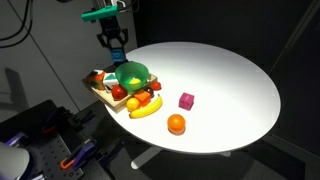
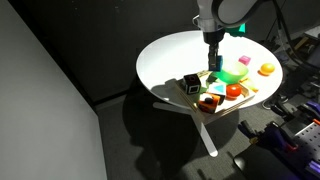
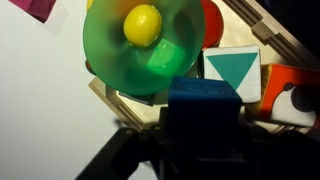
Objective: Move the blue block from the table to the tray
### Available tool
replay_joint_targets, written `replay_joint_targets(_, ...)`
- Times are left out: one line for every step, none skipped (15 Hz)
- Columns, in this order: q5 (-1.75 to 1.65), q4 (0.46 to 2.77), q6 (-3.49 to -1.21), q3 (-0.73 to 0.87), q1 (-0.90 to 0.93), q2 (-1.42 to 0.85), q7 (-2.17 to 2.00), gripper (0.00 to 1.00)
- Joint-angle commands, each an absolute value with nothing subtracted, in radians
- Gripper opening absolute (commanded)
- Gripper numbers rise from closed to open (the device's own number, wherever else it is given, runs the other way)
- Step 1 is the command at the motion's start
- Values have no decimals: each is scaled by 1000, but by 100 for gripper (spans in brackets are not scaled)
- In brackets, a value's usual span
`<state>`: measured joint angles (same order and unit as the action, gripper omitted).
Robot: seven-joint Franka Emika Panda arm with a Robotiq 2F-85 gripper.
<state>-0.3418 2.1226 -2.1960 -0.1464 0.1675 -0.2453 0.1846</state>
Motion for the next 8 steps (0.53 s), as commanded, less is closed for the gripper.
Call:
replay_joint_targets(-328, 2147, -2183, -162, 177, -229, 208, 30)
replay_joint_targets(-323, 2156, -2183, -166, 178, -224, 209, 30)
replay_joint_targets(-320, 2164, -2183, -169, 179, -220, 207, 30)
replay_joint_targets(-311, 2174, -2184, -171, 179, -215, 206, 30)
replay_joint_targets(-302, 2182, -2184, -173, 177, -212, 208, 30)
replay_joint_targets(-288, 2192, -2190, -174, 174, -208, 205, 30)
replay_joint_targets(-275, 2203, -2199, -175, 171, -203, 205, 30)
replay_joint_targets(-255, 2216, -2207, -175, 167, -197, 211, 30)
